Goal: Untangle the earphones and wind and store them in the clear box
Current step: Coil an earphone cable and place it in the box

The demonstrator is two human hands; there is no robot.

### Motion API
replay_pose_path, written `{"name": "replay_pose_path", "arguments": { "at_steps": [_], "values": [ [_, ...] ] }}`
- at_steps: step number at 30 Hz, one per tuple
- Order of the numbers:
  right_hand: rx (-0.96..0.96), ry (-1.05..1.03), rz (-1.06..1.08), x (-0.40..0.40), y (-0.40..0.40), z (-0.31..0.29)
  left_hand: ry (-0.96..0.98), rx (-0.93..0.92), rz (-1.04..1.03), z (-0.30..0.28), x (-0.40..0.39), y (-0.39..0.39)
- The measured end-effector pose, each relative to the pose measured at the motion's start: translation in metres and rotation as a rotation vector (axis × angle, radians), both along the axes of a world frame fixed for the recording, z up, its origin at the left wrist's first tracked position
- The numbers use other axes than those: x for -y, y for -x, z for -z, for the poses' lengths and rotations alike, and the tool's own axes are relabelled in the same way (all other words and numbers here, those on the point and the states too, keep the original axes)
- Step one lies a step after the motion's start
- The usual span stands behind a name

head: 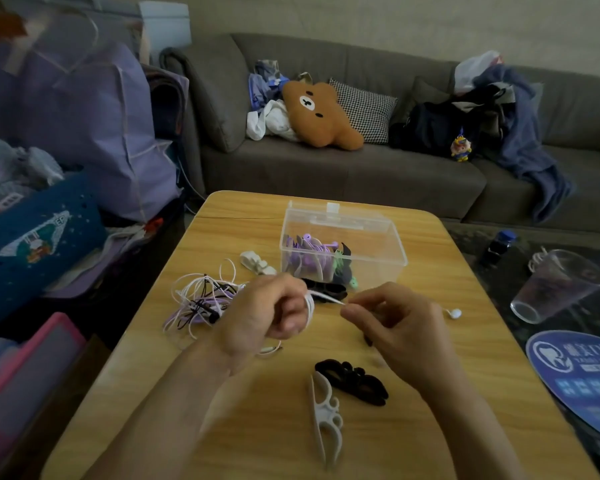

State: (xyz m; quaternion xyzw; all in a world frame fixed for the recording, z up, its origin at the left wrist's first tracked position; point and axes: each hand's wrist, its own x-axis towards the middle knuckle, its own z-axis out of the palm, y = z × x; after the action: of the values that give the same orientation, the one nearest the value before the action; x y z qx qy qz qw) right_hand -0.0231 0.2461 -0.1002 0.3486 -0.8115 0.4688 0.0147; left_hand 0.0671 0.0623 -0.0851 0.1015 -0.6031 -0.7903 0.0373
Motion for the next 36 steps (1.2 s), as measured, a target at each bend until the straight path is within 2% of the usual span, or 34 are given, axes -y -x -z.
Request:
{"name": "replay_pose_path", "arguments": {
  "at_steps": [3,6,10,12,14,18,21,24,25,31,34,36],
  "values": [
    [0.090,-0.068,-0.034,0.000,0.000,-0.001,-0.299,-0.078,-0.128,-0.006,0.008,-0.001],
    [0.075,-0.097,-0.046,0.003,-0.003,-0.001,-0.525,-0.139,-0.253,-0.007,0.018,-0.001],
    [0.081,-0.151,-0.120,0.014,-0.019,-0.004,-0.591,-0.177,-0.368,0.001,0.019,0.001],
    [0.081,-0.182,-0.177,0.022,-0.030,-0.001,-0.577,-0.202,-0.344,0.003,0.014,0.003],
    [0.063,-0.184,-0.225,0.028,-0.039,0.003,-0.439,-0.206,-0.316,0.002,0.007,0.003],
    [0.054,-0.112,-0.256,0.028,-0.041,0.003,0.219,-0.234,-0.208,0.003,-0.005,-0.001],
    [0.044,-0.047,-0.256,0.023,-0.038,-0.002,0.421,-0.177,-0.038,0.009,-0.010,-0.007],
    [0.012,0.021,-0.251,0.018,-0.035,-0.008,0.771,-0.157,0.008,0.013,-0.015,-0.010],
    [0.009,0.042,-0.238,0.016,-0.033,-0.009,0.826,-0.159,0.023,0.014,-0.016,-0.009],
    [0.003,0.043,-0.084,0.001,-0.017,-0.009,0.916,-0.093,0.076,0.016,-0.005,-0.005],
    [0.044,-0.041,-0.085,0.001,-0.013,-0.005,0.821,-0.084,0.155,0.013,0.003,-0.007],
    [0.059,-0.086,-0.082,0.002,-0.011,-0.003,0.683,-0.103,0.138,0.009,0.010,-0.009]
  ]
}}
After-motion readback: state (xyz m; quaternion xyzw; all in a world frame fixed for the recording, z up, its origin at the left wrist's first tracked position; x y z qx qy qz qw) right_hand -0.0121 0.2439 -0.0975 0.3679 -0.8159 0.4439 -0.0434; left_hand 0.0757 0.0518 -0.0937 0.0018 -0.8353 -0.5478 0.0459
